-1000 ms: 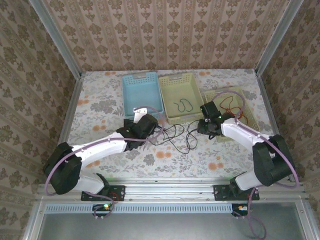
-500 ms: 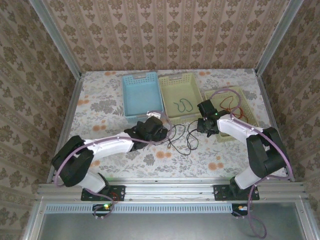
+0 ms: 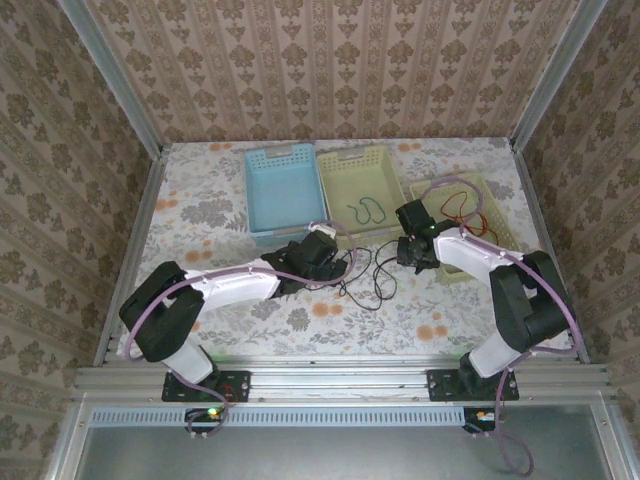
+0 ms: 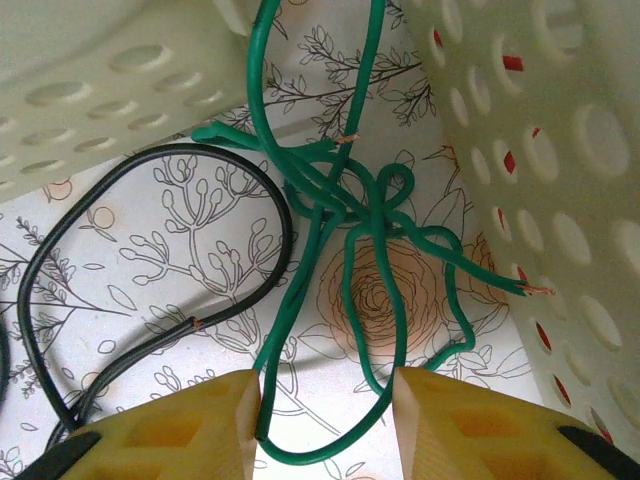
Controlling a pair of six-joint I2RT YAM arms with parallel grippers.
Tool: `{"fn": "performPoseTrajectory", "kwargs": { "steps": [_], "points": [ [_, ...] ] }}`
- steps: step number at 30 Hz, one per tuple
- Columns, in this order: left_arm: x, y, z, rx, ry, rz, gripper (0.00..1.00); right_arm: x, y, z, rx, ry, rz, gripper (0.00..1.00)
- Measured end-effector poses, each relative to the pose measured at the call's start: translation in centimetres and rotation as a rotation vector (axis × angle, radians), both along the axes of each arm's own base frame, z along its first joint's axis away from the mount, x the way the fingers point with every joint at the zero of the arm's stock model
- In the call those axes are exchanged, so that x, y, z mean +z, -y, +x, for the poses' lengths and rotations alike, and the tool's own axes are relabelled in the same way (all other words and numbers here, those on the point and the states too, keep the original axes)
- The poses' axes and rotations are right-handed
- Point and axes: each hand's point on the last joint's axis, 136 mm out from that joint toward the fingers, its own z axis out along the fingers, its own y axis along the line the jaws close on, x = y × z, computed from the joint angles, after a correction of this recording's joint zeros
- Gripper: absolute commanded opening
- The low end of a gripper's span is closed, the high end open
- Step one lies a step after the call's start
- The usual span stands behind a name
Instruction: Untangle the cables
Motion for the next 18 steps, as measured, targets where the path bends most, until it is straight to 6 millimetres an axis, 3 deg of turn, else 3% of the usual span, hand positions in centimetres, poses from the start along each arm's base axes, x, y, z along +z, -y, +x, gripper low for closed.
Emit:
{"fn": "performPoseTrajectory", "kwargs": {
  "steps": [13,18],
  "points": [
    [0.0,-0.2,0.1,0.005,0.006,0.009,1.00,-1.4,0.7,-0.6,-0.038,-0.029,0.005,0.40],
    [0.0,-0.2,0.1,0.007,0.008,0.010,1.00,-2.0,0.6,-0.5,-0.047,-0.035,0.009,0.28]
  ]
}}
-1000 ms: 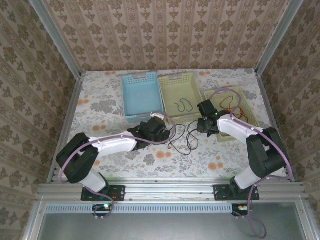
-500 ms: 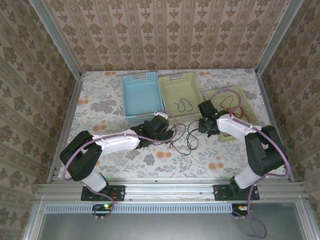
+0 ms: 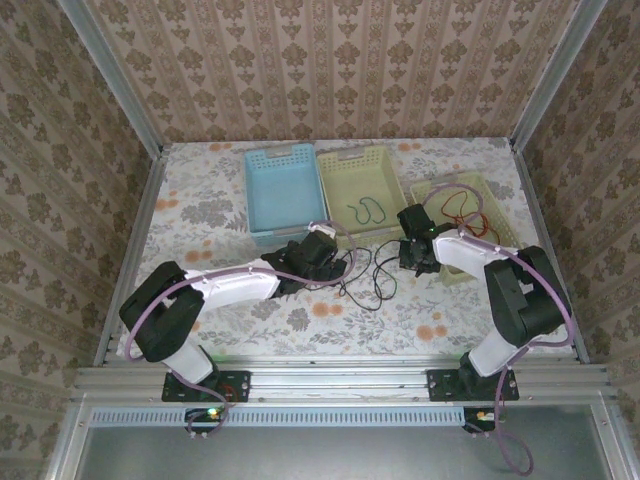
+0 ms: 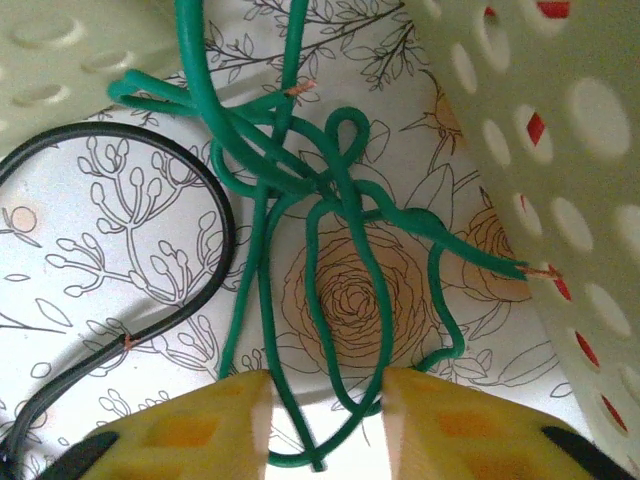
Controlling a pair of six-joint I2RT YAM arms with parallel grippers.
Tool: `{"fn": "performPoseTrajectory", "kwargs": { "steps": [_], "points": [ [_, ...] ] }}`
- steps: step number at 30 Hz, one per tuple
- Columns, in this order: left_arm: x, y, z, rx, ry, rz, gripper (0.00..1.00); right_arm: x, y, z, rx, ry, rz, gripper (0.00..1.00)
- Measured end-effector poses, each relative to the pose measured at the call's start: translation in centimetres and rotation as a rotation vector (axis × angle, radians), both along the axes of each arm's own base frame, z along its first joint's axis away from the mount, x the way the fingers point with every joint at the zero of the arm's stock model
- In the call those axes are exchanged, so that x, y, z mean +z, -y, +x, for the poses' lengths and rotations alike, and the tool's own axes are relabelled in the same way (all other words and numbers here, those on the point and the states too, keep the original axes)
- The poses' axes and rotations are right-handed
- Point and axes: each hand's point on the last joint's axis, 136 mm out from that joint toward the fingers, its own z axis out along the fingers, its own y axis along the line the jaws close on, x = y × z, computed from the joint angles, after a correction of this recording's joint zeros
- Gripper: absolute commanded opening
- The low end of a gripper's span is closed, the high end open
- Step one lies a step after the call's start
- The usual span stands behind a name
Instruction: Untangle the cables
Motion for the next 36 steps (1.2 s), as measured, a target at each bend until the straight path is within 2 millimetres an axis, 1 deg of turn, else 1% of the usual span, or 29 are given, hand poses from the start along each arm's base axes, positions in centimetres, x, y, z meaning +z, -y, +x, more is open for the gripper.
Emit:
{"fn": "performPoseTrajectory", "kwargs": {
  "steps": [3,9,13,17,21,25,29,31,33,36],
  "points": [
    [0.0,0.0,0.0,0.000,0.000,0.000,1.00,-0.2,0.0,-0.1,-0.014,0.001,0.008,0.18],
    [0.0,0.0,0.0,0.000,0.000,0.000,1.00,-0.5,-0.1,-0.1,-0.015,0.005,0.014,0.04],
    [0.0,0.0,0.0,0.000,0.000,0.000,1.00,-0.4,-0.1,-0.2,-0.009,0.013,0.017,0.01],
    [0.1,0.1,0.0,-0.006,0.002,-0.005,1.00,0.4,-0.2,-0.7,0.013,0.038,0.038,0.00],
    [0.1,0.4,-0.3,-0.028,0.002,-0.030,1.00,2.2,-0.8,-1.2,0.062,0.095,0.083,0.00],
    [0.9,0.6,-1.0,-0.075,-0.014,-0.110,1.00,4.8,-1.9,-1.3,0.124,0.185,0.152,0.00],
    [3.0,0.6,-1.1,-0.115,-0.021,-0.223,1.00,7.8,-3.2,-1.5,0.197,0.297,0.241,0.00],
    [4.3,0.3,-0.9,-0.122,-0.012,-0.264,1.00,8.9,-3.9,-1.8,0.230,0.340,0.284,0.00],
    [5.6,-0.3,-0.6,-0.121,0.005,-0.289,1.00,10.0,-4.6,-2.2,0.261,0.375,0.330,0.00],
    [6.7,-1.5,-0.4,-0.110,0.022,-0.285,1.00,11.5,-5.7,-2.4,0.306,0.416,0.390,0.00]
  ]
}}
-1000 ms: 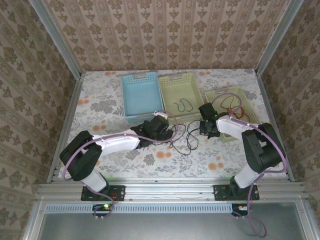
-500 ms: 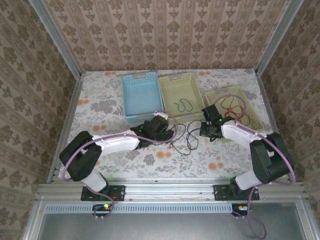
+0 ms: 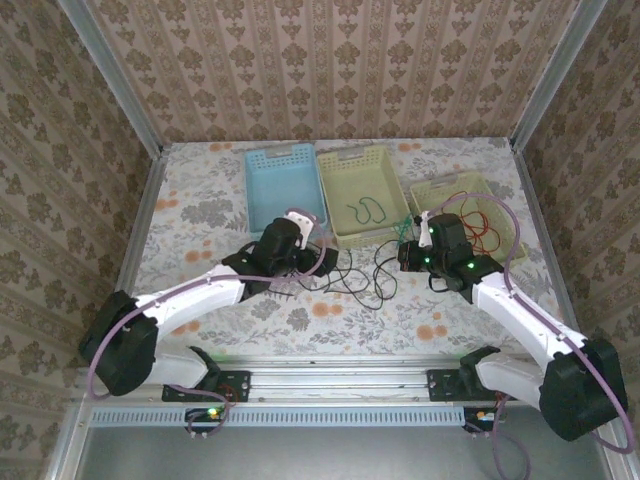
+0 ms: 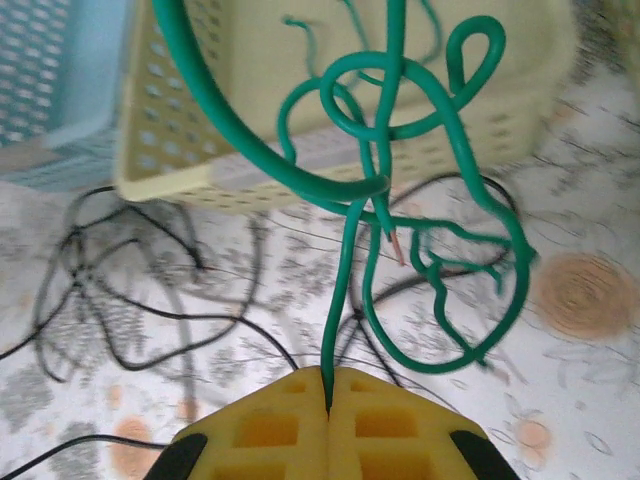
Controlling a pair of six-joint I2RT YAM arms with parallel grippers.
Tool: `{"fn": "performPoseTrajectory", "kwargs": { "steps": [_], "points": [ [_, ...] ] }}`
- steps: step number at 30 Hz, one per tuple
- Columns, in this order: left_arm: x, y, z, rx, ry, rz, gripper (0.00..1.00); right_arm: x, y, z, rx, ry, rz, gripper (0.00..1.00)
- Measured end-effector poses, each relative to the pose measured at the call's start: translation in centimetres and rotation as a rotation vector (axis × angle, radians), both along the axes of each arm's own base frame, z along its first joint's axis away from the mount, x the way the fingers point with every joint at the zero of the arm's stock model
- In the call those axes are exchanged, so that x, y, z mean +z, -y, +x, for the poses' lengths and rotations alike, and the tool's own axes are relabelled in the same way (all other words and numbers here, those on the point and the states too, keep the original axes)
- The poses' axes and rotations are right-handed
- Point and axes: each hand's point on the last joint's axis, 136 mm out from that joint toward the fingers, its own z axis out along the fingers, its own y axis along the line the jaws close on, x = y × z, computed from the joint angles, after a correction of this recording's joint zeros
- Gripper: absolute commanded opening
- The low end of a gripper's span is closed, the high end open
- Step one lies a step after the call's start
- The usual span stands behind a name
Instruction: Untangle the cables
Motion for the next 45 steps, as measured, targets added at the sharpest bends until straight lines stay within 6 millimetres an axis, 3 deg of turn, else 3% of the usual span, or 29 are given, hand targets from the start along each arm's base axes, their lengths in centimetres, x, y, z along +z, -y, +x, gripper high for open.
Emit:
{"fn": "performPoseTrajectory", "kwargs": {
  "steps": [6,11,15,20,25,34,41,45],
  "points": [
    [-0.7,-1.3,-0.6,-0.041,-0.038,0.084,1.00,1.1,-1.9,-0.5,0.097,0.017,0.078,0.01],
    [-1.2,0.3,-1.8,-0.164,-0.120,0.112,1.00,1.4,-2.7,-0.6,0.133,0.011,0.110,0.01],
    [-2.1,0.9,-1.0,-0.179,-0.185,0.225,1.00,1.8,-2.9,-0.2,0.136,0.018,0.113,0.01],
    [-4.5,0.8,-0.3,-0.195,-0.310,0.420,1.00,1.7,-2.7,0.0,0.125,0.024,0.104,0.01],
    [-7.6,-1.5,-2.6,-0.221,-0.433,0.632,1.00,1.7,-2.4,0.1,0.113,0.027,0.095,0.01],
    [-5.7,-3.9,-6.4,-0.343,-0.461,0.899,1.00,1.4,-2.1,0.6,0.091,0.030,0.081,0.01],
    [-5.9,-7.4,-9.6,-0.447,-0.597,1.141,1.00,1.5,-1.9,0.9,0.078,0.041,0.079,0.01],
    [-4.5,-6.7,-10.3,-0.509,-0.611,1.137,1.00,1.4,-1.6,1.1,0.067,0.042,0.079,0.01]
  ]
}}
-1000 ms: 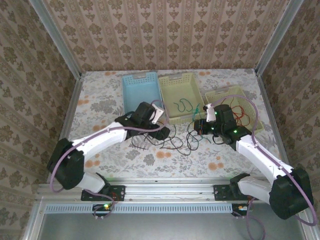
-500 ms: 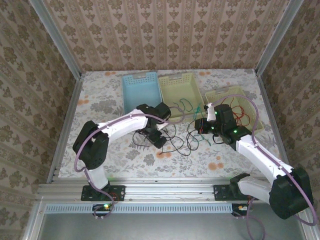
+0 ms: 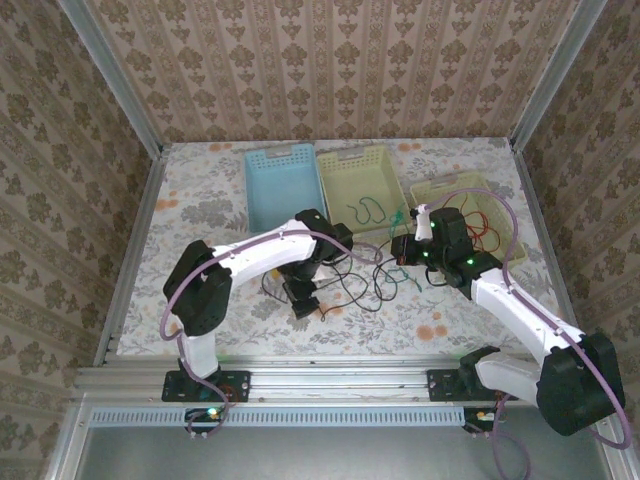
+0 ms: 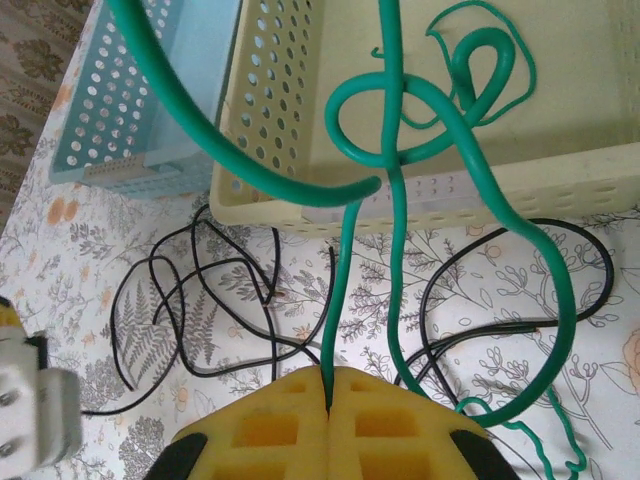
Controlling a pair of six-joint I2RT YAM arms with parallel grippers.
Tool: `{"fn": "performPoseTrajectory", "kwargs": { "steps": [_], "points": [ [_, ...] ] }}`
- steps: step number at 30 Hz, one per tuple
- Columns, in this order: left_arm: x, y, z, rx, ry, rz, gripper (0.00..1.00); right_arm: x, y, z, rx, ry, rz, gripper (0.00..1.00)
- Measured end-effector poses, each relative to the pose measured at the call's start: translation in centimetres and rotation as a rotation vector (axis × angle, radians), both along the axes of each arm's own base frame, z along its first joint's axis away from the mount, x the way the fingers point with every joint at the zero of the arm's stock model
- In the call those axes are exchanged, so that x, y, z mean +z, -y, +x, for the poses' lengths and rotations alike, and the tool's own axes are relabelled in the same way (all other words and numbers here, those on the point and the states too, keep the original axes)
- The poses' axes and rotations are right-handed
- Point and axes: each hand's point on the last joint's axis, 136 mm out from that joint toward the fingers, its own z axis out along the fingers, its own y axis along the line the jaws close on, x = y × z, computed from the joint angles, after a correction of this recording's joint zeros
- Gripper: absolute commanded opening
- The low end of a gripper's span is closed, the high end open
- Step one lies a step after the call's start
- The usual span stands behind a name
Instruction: Untangle the cables
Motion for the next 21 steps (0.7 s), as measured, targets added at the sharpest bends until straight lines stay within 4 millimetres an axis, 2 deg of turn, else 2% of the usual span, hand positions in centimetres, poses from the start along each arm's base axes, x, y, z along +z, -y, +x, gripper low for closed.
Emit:
{"fn": "performPoseTrajectory", "kwargs": {
  "steps": [4,10,13,15,17,18,20,21],
  "points": [
    [1.3,1.8,-1.5,-0.055,-0.062,-0.059,1.00,-0.2,0.5,0.1,-0.019,-0.005,0.000,0.01],
    [2.3,4.6,-5.3,-0.089,-0.228,-0.201,0.97,-0.2,1.6,0.3,-0.065,-0.009,0.011,0.01],
    [3.1,6.2,-5.9,-0.068,-0.280,-0.328,0.97,-0.2,2.1,0.4,-0.084,-0.014,0.018,0.02],
    [3.6,7.1,-5.0,-0.031,-0.287,-0.428,0.97,-0.3,2.1,0.4,-0.087,-0.021,0.027,0.04],
    [3.7,7.6,-3.1,0.013,-0.265,-0.492,0.97,-0.5,1.7,0.3,-0.070,-0.038,0.041,0.08],
    [3.5,7.7,-1.7,0.037,-0.240,-0.517,0.97,-0.8,1.4,0.2,-0.058,-0.050,0.047,0.13],
    [3.1,7.8,0.5,0.081,-0.207,-0.543,0.97,-1.5,0.9,-0.1,-0.028,-0.083,0.050,0.31],
    [2.8,7.9,1.8,0.102,-0.188,-0.550,0.97,-1.9,0.5,-0.4,-0.011,-0.107,0.047,0.36]
  ]
}}
